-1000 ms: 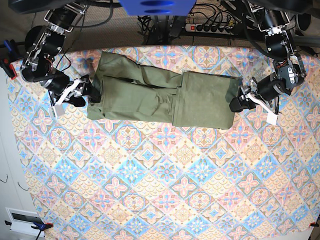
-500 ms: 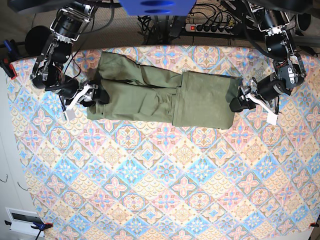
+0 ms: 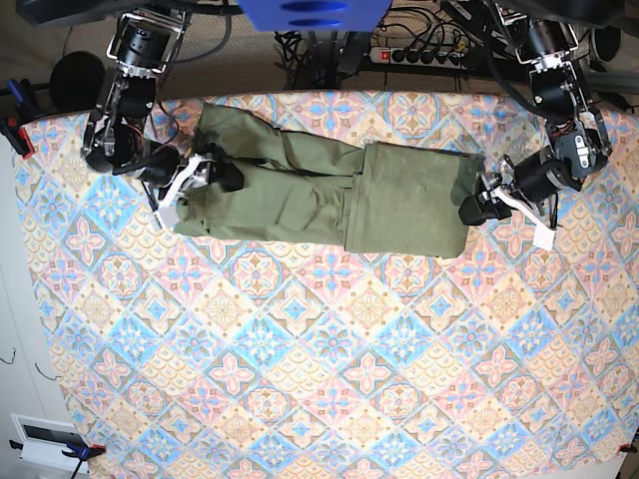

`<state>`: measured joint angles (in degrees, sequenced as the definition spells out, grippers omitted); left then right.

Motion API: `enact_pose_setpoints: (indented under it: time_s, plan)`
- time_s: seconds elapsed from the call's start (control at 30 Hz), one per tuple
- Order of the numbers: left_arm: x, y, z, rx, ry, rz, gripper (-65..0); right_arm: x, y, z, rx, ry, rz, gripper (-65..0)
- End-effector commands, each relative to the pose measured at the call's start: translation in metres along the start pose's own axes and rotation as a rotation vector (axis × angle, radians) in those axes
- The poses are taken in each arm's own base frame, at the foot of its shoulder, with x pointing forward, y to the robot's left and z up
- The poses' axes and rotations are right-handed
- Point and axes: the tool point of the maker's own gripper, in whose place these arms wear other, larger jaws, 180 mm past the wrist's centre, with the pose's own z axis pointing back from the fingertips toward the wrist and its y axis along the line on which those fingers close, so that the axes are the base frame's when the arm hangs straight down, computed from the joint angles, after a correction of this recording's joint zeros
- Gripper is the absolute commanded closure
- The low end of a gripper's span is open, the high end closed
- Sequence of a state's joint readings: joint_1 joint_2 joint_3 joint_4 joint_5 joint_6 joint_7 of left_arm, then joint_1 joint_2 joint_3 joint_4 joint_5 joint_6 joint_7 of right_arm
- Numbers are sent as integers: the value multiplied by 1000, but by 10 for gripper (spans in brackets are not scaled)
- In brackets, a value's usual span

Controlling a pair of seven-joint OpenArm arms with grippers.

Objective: Layout the t-shirt on the table in an organized manner, then fold the t-shirt properly

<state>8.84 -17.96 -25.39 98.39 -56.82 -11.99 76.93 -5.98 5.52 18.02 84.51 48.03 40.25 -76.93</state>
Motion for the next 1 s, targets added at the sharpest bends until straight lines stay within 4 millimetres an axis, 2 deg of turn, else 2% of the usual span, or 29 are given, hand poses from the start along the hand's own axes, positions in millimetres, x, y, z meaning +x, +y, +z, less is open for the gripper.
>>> enact_pose_setpoints:
  time_s: [0.0,0.1,0.17,0.33,0.37,0.43,0.57,0.83,0.97]
  plan:
    - [15,-6,4,-17,-41,-22,-322,-8,3,-3,0,39,3,-427]
    - [17,-6,4,-17,-45,-25,-322,-5,3,-3,1,31,2,-369]
    - [18,-5,5,-15,-46,-26,-322,-4,2,-2,-2,27,-1,-291]
    - [18,-6,5,-16,-47,-26,-322,1,-15,12,-46,-23,-43,-36]
    - [18,-6,5,-16,-47,-26,-322,4,-17,14,-53,-32,-43,-9]
    - [18,-6,5,-16,-47,-26,-322,29,-23,21,-69,-78,-20,0]
    - [18,-6,5,-16,-47,-26,-322,67,-50,49,-174,-111,54,-7]
    - [19,-5,5,-14,-48,-27,-322,98,-86,78,-384,-15,188,-7]
    - [19,-5,5,-14,-48,-27,-322,103,-90,82,-428,21,234,-7]
